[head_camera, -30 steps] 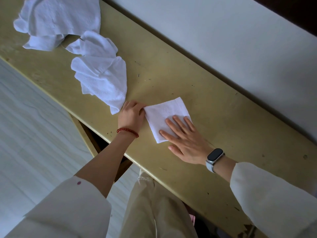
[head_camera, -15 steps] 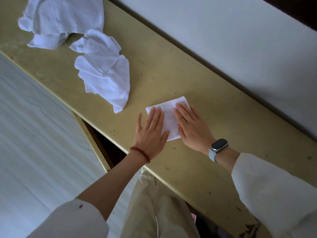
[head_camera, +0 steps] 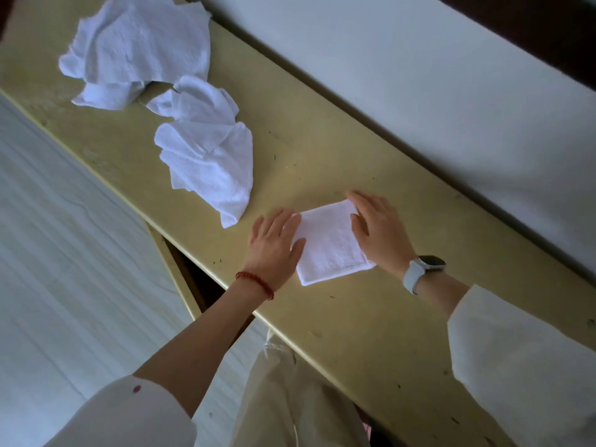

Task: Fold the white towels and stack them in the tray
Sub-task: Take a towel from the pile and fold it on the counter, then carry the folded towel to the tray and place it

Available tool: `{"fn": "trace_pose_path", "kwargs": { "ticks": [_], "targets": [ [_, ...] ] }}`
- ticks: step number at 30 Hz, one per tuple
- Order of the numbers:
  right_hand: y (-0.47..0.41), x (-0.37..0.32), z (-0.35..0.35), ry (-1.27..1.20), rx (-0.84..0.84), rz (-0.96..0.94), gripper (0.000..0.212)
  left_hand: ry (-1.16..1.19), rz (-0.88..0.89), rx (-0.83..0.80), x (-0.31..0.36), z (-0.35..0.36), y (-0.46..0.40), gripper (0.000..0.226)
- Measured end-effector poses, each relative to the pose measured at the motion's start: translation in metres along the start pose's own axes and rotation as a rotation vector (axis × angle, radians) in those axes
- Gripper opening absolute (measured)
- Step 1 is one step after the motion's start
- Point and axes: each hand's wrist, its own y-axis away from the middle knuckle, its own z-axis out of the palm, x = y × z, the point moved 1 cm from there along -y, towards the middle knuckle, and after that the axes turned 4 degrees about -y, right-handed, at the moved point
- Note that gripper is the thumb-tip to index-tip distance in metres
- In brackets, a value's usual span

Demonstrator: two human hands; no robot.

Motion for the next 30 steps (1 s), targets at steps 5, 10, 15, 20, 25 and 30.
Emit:
{"fn": "trace_pose_path", "kwargs": {
  "ticks": [5, 10, 15, 20, 25, 30],
  "targets": [
    [-0.041, -0.002, -0.001, 0.158, -0.296, 0.217, 0.032, 0.000, -0.121, -0.086, 0.000, -0.016, -0.029, 0.046],
    [-0.040, -0.010, -0.009, 0.116, -0.357, 0.123, 0.009, -0.082, -0.064, -0.155, 0.002, -0.018, -0.041, 0.052],
    [-0.028, -0.029, -0.037, -0.071, -0.364, -0.090, 0.010, 0.289, 0.034, -0.482, 0.014, -0.045, -0.062, 0.054],
    [-0.035, -0.046, -0.061, -0.380, 0.007, 0.039, 0.035, 0.578, -0.159, -0.381, 0.005, -0.081, -0.062, 0.039],
    [-0.042, -0.102, -0.049, -0.727, 0.050, 0.633, 0.027, 1.261, -0.678, 0.029, -0.028, -0.136, -0.030, 0.009],
    [-0.061, -0.226, -0.031, -1.513, -0.601, 0.864, 0.063, 1.655, -0.780, 0.363, -0.088, -0.211, 0.022, 0.006]
  ]
}}
